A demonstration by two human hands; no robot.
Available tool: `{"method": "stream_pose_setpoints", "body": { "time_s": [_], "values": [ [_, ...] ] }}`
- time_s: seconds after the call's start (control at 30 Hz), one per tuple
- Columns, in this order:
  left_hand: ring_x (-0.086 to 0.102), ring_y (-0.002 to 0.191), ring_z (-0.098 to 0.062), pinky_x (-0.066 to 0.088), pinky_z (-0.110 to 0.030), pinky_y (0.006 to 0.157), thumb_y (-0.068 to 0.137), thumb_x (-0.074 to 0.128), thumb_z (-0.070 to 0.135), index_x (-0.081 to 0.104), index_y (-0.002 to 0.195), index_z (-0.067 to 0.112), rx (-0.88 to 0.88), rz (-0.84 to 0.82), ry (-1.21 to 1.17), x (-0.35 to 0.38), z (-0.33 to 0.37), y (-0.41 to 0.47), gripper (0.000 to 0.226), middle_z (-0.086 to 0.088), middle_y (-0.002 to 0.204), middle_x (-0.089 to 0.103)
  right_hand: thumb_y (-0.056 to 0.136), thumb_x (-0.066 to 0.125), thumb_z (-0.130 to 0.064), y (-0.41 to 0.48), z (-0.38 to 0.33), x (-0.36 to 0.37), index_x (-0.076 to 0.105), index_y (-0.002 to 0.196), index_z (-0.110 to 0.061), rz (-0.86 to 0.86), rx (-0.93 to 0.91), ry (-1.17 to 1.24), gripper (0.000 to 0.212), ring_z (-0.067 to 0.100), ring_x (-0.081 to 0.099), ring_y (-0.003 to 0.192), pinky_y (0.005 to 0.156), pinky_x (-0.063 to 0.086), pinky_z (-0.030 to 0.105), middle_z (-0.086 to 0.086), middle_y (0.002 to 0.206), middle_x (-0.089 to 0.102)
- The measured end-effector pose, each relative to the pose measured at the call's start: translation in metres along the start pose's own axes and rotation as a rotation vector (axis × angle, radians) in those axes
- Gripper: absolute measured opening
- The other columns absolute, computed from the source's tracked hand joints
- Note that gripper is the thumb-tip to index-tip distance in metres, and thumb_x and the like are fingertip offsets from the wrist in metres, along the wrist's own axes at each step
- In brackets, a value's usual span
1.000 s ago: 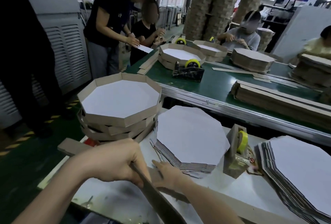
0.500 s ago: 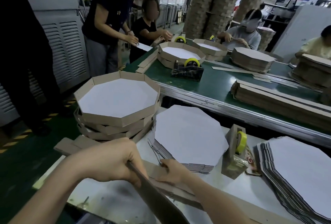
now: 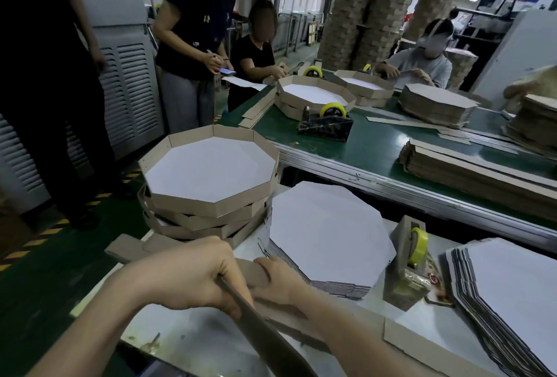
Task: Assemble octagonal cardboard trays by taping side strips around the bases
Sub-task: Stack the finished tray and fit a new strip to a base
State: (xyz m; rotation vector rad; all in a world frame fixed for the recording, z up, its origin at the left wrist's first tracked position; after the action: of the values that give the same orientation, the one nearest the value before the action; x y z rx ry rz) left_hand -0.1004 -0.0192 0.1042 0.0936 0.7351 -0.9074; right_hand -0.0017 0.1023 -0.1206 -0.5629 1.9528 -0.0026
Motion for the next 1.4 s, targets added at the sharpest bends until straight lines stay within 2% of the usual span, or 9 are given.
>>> {"method": "stream_pose_setpoints", "body": {
  "time_s": [0.17, 0.27, 0.43, 0.9, 0.97, 1.07, 1.17, 1.3, 1.4],
  "values": [
    [0.070, 0.081, -0.009, 0.057, -0.035, 0.075, 0.084, 0.073, 0.022, 0.078, 0.097, 0.033, 0.010, -0.022, 0.029, -0.001, 0.009, 0.012, 0.018, 0.013, 0.085, 0.075, 0.077, 0.065, -0.067, -0.015, -0.004, -0.066, 0.059, 0.125, -0.034, 0.170, 0.006, 0.079, 0.058, 0.015, 0.056, 0.110, 0.094, 0.048, 0.033, -0.006, 0.121, 0.062],
    [0.060, 0.061, -0.004, 0.050, -0.025, 0.061, 0.085, 0.071, 0.023, 0.078, 0.094, 0.030, 0.052, -0.036, 0.099, -0.001, 0.018, 0.021, 0.014, 0.015, 0.070, 0.068, 0.079, 0.074, -0.052, -0.033, -0.007, -0.111, 0.068, 0.106, -0.026, 0.261, -0.018, 0.162, 0.038, 0.013, 0.060, 0.091, 0.082, 0.053, 0.031, -0.004, 0.103, 0.068],
    [0.065, 0.074, -0.007, 0.052, -0.032, 0.072, 0.081, 0.075, 0.029, 0.078, 0.090, 0.031, 0.123, 0.047, 0.163, -0.003, 0.029, 0.034, 0.010, 0.016, 0.075, 0.071, 0.078, 0.080, -0.036, -0.077, 0.002, -0.188, 0.069, 0.108, -0.023, 0.382, -0.006, 0.257, 0.034, -0.004, 0.058, 0.080, 0.069, 0.041, 0.010, -0.015, 0.095, 0.064],
    [0.060, 0.084, -0.003, 0.051, -0.032, 0.079, 0.074, 0.079, 0.039, 0.072, 0.090, 0.035, 0.091, 0.254, 0.197, -0.024, 0.016, 0.048, 0.017, 0.019, 0.082, 0.070, 0.075, 0.085, -0.030, -0.208, 0.017, -0.258, 0.072, 0.108, -0.030, 0.659, -0.013, 0.578, 0.035, 0.015, 0.068, 0.091, 0.081, 0.056, 0.029, -0.005, 0.099, 0.073],
    [0.061, 0.084, -0.001, 0.049, -0.030, 0.077, 0.076, 0.080, 0.034, 0.056, 0.095, 0.041, 0.120, 0.297, 0.092, -0.024, 0.020, 0.049, 0.031, 0.022, 0.086, 0.069, 0.075, 0.084, -0.029, -0.213, 0.018, -0.254, 0.072, 0.109, -0.028, 0.660, -0.005, 0.600, 0.036, 0.019, 0.068, 0.095, 0.085, 0.057, 0.033, 0.000, 0.102, 0.073],
    [0.057, 0.115, -0.004, 0.045, -0.034, 0.093, 0.076, 0.081, 0.036, 0.023, 0.119, 0.063, 0.098, 0.334, -0.014, -0.024, 0.019, 0.049, 0.077, 0.035, 0.113, 0.063, 0.076, 0.084, -0.026, -0.213, 0.014, -0.249, 0.072, 0.112, -0.025, 0.647, -0.021, 0.628, 0.038, 0.017, 0.069, 0.096, 0.083, 0.058, 0.031, 0.000, 0.103, 0.073],
    [0.050, 0.129, -0.022, 0.041, -0.048, 0.102, 0.071, 0.084, 0.037, -0.018, 0.134, 0.069, 0.104, 0.406, -0.007, -0.027, 0.019, 0.047, 0.124, 0.014, 0.143, 0.046, 0.077, 0.084, -0.023, -0.211, 0.007, -0.244, 0.072, 0.112, -0.024, 0.636, -0.051, 0.667, 0.037, 0.013, 0.069, 0.093, 0.080, 0.056, 0.025, -0.002, 0.100, 0.073],
    [0.058, 0.118, -0.033, 0.046, -0.041, 0.081, 0.066, 0.087, 0.038, -0.020, 0.136, 0.066, 0.152, 0.513, 0.091, -0.032, 0.019, 0.046, 0.131, 0.005, 0.156, 0.027, 0.076, 0.083, -0.022, -0.198, 0.003, -0.233, 0.071, 0.106, -0.035, 0.583, -0.042, 0.702, 0.035, 0.007, 0.066, 0.095, 0.086, 0.053, 0.024, -0.012, 0.098, 0.072],
    [0.051, 0.128, -0.030, 0.044, -0.042, 0.086, 0.065, 0.088, 0.039, -0.017, 0.137, 0.066, 0.173, 0.529, 0.109, -0.033, 0.015, 0.048, 0.130, 0.015, 0.154, 0.018, 0.077, 0.083, -0.027, -0.187, 0.008, -0.215, 0.067, 0.108, -0.039, 0.501, -0.001, 0.629, 0.037, -0.001, 0.062, 0.098, 0.087, 0.049, 0.017, -0.019, 0.104, 0.069]
  ]
}}
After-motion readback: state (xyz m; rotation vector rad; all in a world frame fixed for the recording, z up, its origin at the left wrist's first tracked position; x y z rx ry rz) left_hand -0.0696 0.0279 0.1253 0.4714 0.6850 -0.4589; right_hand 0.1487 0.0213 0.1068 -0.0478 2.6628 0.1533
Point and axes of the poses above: each hand's wrist, its own y-axis towards the middle knuckle, its own x-axis out of the palm, z = x × y, the point moved 10 cm from there along y, towards the middle knuckle
